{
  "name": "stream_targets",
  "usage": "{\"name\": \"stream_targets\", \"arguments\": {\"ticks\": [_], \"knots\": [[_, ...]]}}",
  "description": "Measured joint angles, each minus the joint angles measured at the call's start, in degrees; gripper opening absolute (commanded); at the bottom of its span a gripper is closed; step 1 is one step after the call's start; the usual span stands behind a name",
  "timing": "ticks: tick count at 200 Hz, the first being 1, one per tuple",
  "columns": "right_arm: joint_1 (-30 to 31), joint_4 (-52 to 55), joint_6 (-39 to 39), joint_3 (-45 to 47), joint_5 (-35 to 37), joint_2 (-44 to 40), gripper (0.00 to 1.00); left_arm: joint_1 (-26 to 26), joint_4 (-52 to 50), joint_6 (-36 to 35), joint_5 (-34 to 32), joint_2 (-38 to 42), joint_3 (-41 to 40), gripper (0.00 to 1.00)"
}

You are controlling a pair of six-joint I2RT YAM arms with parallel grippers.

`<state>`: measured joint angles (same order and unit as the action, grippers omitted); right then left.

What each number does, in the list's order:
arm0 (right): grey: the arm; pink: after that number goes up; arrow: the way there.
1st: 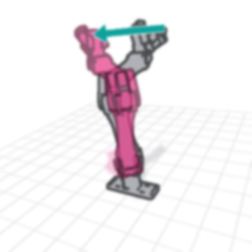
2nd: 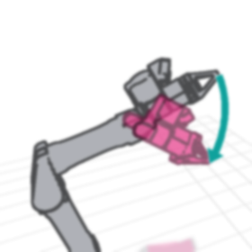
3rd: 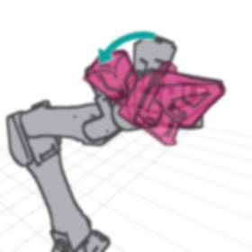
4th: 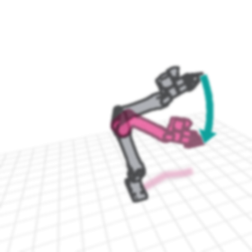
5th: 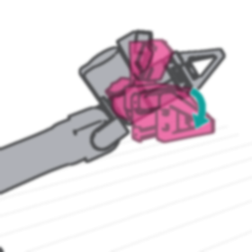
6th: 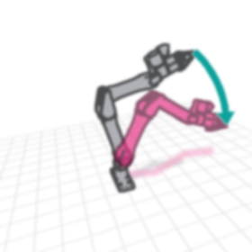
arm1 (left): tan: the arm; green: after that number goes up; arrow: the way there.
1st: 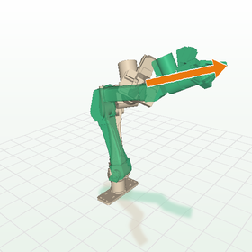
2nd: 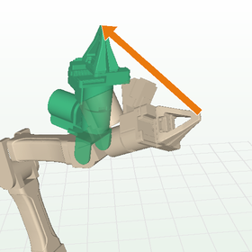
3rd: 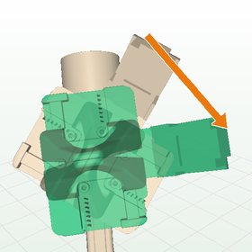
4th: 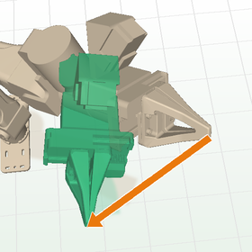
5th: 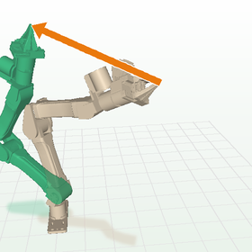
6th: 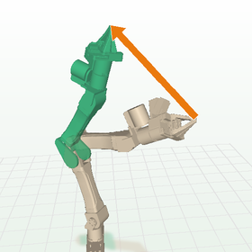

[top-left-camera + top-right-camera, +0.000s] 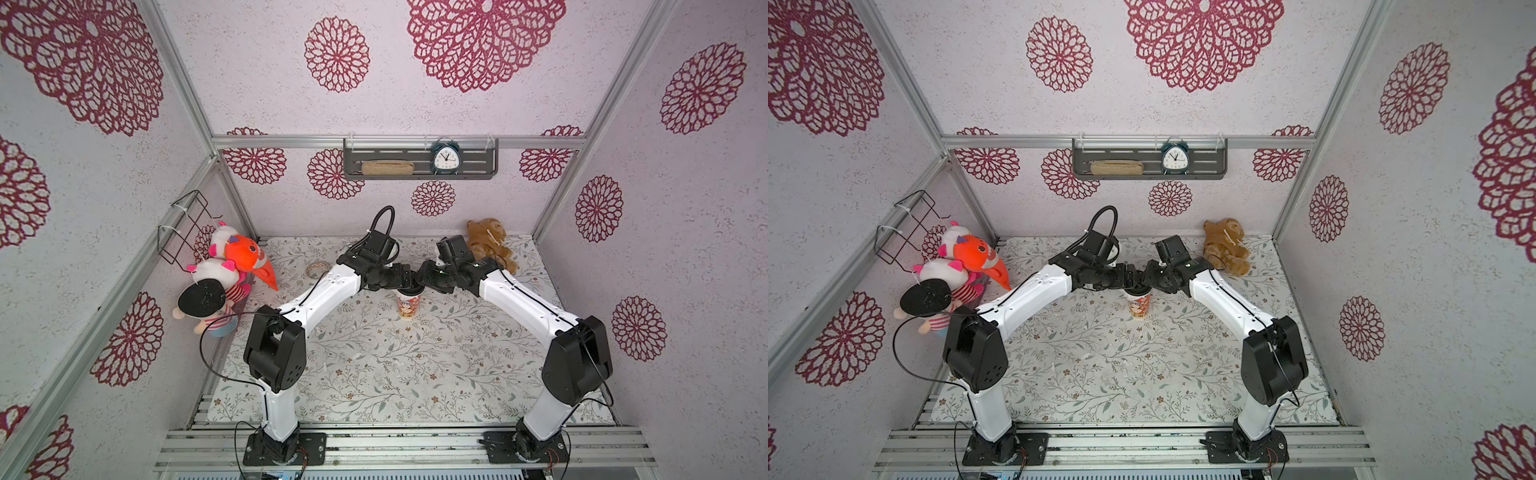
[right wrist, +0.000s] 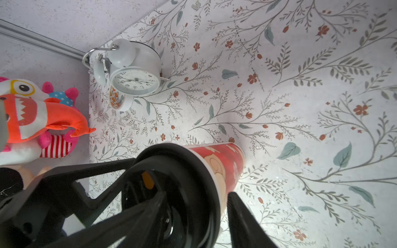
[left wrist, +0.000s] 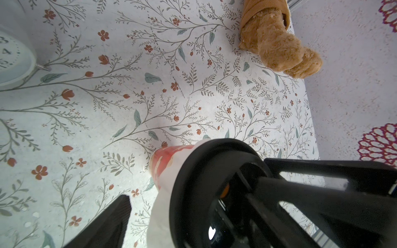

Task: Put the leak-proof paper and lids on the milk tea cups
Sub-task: Secure the cup lid on the cup.

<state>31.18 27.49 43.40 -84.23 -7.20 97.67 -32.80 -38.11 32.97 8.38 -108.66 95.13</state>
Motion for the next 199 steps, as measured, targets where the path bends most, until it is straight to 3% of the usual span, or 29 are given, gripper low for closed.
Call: {"name": "stream_targets", "arguments": {"ticks": [82,147,199], "knots": [[1.09,-2.29,0.17,4.39,0.09,-3.50,0.46,0.00,-7.28,-1.97,-1.31,-1.29,8.55,0.86],[1.11,-1.64,-0.24,4.37,0.61,-3.48,0.46,3.32,-8.11,-2.89,-4.24,0.04,7.50,0.80],[1.11,-0.39,-2.69,1.84,1.05,-1.38,0.46,7.89,-7.21,-3.45,-0.31,1.09,1.86,0.76]]}}
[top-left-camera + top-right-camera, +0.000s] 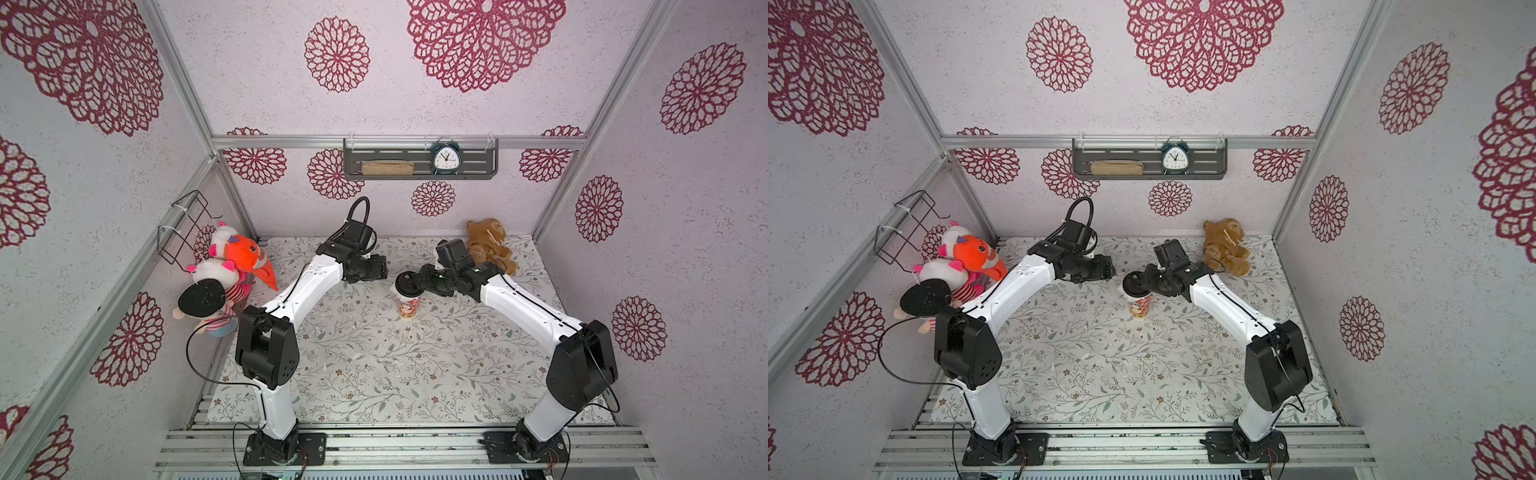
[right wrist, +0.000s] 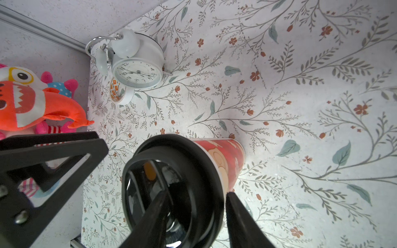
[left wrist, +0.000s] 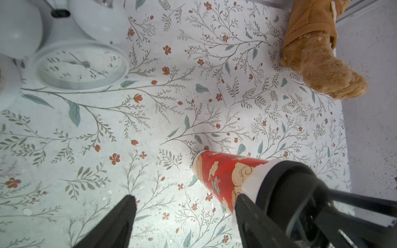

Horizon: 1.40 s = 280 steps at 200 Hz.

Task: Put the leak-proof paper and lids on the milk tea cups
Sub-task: Secure the cup lid on the cup.

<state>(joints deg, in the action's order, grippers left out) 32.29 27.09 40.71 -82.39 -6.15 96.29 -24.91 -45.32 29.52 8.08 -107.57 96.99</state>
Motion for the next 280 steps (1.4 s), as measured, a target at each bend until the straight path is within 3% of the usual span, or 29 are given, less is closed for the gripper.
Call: {"name": "stream_targets", "arguments": {"ticks": [94,280], "knots": [[0.00,1.03,-2.71,-1.31,-0.13,1.16,0.46,0.48,4.15,-1.68,12.46,-0.02,-0.81,0.76],[-0.02,1.75,-3.61,-1.92,-0.13,1.40,0.46,0.87,8.44,-1.60,13.27,-1.90,-3.85,0.76]]}}
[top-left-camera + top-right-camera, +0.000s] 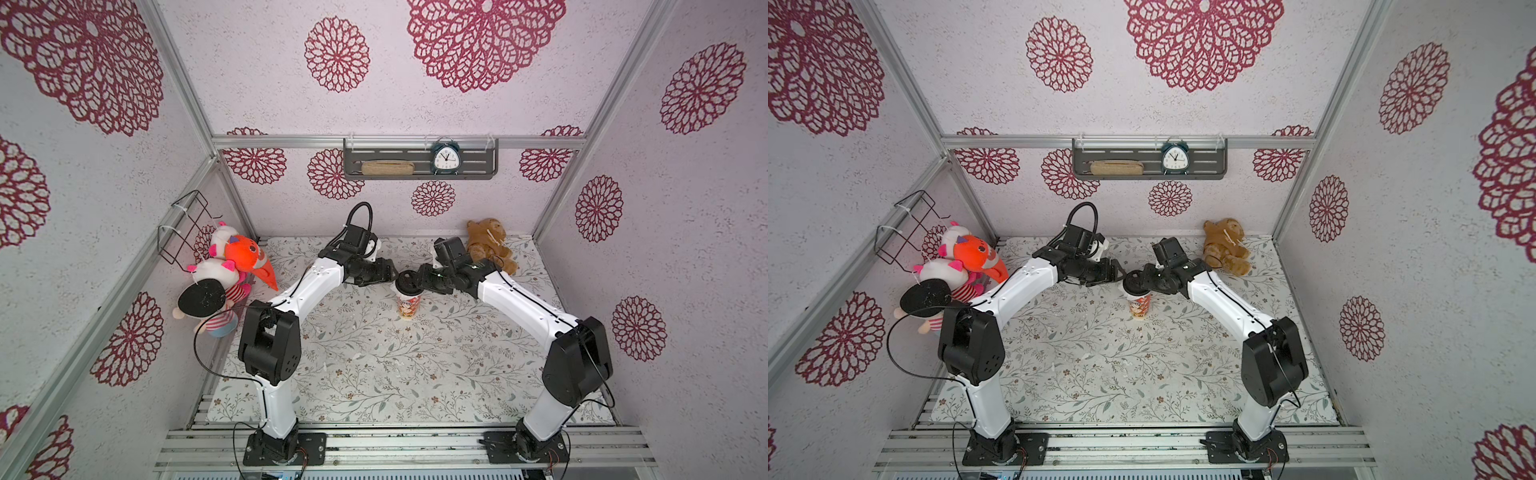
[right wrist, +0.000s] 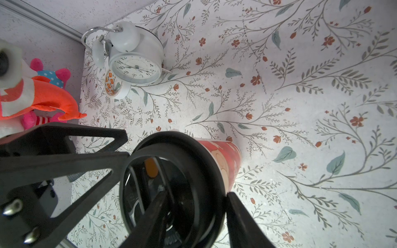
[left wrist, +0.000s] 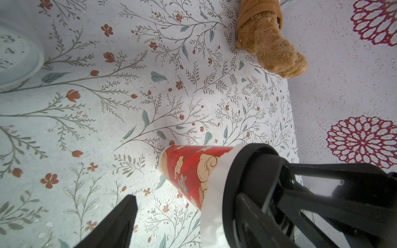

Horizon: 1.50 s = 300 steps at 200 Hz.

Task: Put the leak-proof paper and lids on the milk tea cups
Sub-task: Secure the cup lid on the cup.

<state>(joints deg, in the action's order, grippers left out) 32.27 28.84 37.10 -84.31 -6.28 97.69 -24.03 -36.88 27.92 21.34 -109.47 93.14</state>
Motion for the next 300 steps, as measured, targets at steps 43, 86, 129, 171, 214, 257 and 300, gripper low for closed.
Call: {"name": "stream_targets", "arguments": {"ticks": [43,86,129,171,214,257,300], "knots": [[0.00,0.35,-0.11,-0.22,-0.50,0.13,0.46,-0.35,3.02,-0.04,-1.84,2.14,-4.04,0.76],[0.02,0.26,-0.33,-0.22,-1.46,0.50,0.47,-0.79,8.35,0.68,-4.04,4.70,-9.31,0.75],[-0.70,0.35,-0.61,0.09,-1.70,0.48,0.46,-1.70,13.29,2.23,-4.42,4.83,-12.00,0.75],[-1.62,-0.24,-0.61,0.98,-1.51,-0.02,0.46,-2.56,16.98,3.39,-4.31,2.21,-11.89,0.74],[-2.01,-0.83,-0.59,1.66,-1.49,-0.37,0.46,-2.93,22.60,4.90,-4.52,2.89,-15.39,0.74],[-2.01,-1.68,-0.57,2.34,-1.51,-0.68,0.46,-3.15,27.28,6.05,-5.27,4.00,-18.69,0.75],[-2.01,-1.77,-0.57,2.40,-1.51,-0.79,0.46,-3.32,22.88,5.46,-6.43,4.42,-15.50,0.80]]}}
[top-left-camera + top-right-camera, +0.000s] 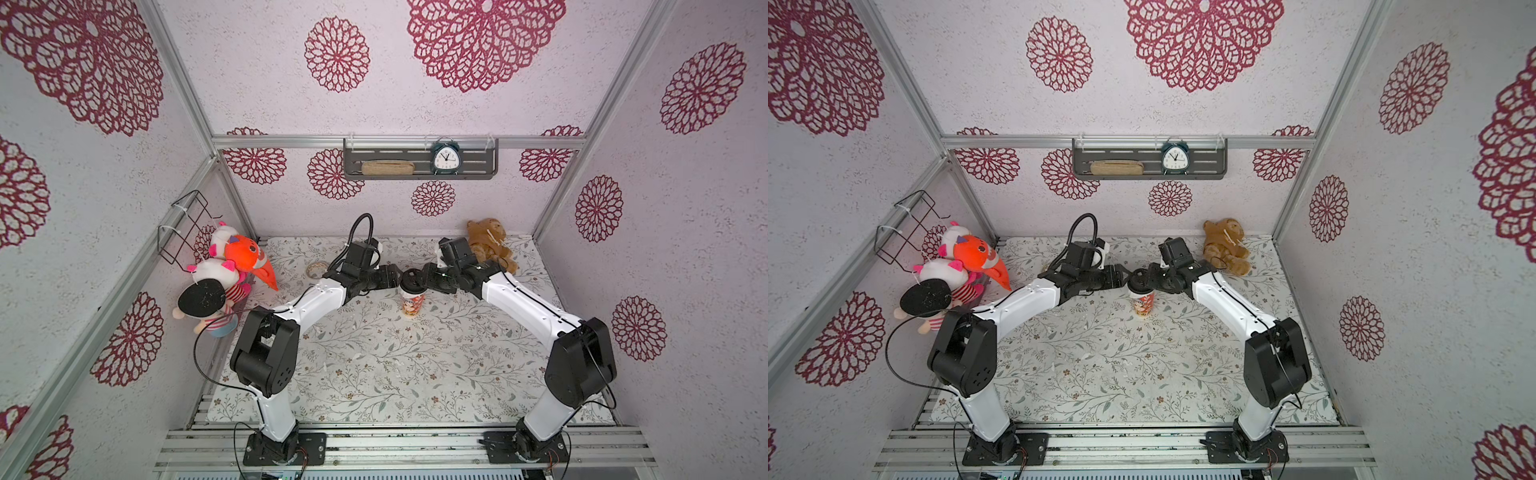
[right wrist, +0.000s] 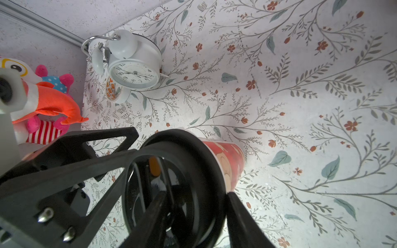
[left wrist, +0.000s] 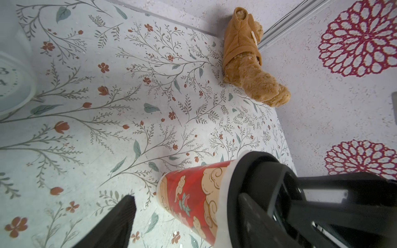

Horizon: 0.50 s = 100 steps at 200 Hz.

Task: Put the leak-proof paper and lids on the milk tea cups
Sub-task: Secure the cup lid on the cup.

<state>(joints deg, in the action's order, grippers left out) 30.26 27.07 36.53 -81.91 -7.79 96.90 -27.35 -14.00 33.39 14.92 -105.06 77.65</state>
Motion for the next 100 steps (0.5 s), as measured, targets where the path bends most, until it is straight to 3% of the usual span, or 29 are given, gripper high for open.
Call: {"name": "stream_targets", "arguments": {"ticks": [100], "knots": [[0.02,0.59,-0.04,0.04,-0.07,-0.39,0.46,-1.55,-26.64,-6.25,-5.53,-4.90,19.71,0.90]]}}
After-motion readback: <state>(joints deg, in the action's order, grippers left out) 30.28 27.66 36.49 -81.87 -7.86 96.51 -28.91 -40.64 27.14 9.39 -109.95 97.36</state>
